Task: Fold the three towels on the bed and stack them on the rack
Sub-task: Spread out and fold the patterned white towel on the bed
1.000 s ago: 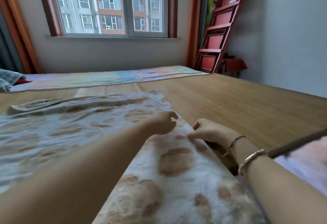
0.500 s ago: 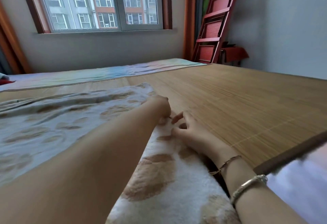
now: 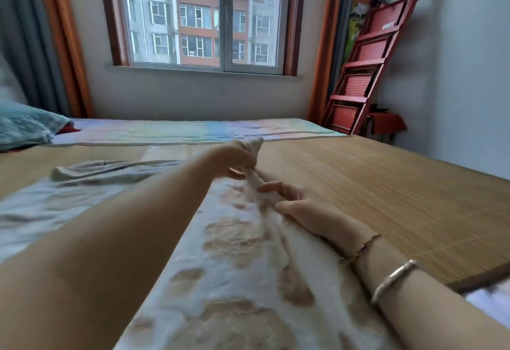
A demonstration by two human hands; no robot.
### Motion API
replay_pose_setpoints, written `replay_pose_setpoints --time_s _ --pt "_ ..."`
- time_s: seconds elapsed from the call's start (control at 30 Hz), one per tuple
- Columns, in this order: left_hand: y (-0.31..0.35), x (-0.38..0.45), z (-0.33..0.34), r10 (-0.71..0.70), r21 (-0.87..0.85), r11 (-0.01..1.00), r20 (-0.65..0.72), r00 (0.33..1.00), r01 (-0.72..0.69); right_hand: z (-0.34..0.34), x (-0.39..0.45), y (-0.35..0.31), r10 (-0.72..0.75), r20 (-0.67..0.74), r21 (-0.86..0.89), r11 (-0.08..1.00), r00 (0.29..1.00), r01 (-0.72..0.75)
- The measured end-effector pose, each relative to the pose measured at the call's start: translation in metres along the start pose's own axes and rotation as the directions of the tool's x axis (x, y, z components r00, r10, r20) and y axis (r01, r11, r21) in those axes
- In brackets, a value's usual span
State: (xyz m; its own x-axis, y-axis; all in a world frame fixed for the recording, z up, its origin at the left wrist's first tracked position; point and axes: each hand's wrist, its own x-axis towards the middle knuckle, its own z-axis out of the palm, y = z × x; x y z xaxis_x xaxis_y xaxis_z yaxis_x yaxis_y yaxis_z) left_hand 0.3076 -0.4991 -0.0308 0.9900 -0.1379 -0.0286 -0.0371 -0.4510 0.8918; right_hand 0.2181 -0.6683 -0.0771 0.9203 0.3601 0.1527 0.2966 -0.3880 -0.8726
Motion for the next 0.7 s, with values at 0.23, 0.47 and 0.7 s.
replay_pose_setpoints --time_s 0.23,0.47,0.7 --pt "-0.011 -0.117 -0.164 0.041 0.012 0.999 -0.031 0.999 -0.041 0.113 0.032 -0.126 -0.113 0.065 0.117 0.988 0.992 0.105" --pt "-0.087 -0.209 -0.294 -0.021 -0.116 0.993 -0.127 0.992 0.006 0.263 0.041 -0.216 -0.114 0.234 0.188 0.98 0.965 0.07" --pt "-0.218 -0.25 -0.343 -0.429 -0.31 0.875 -0.142 0.892 0.372 0.394 0.041 -0.218 0.048 0.364 -0.011 0.999 0.93 -0.047"
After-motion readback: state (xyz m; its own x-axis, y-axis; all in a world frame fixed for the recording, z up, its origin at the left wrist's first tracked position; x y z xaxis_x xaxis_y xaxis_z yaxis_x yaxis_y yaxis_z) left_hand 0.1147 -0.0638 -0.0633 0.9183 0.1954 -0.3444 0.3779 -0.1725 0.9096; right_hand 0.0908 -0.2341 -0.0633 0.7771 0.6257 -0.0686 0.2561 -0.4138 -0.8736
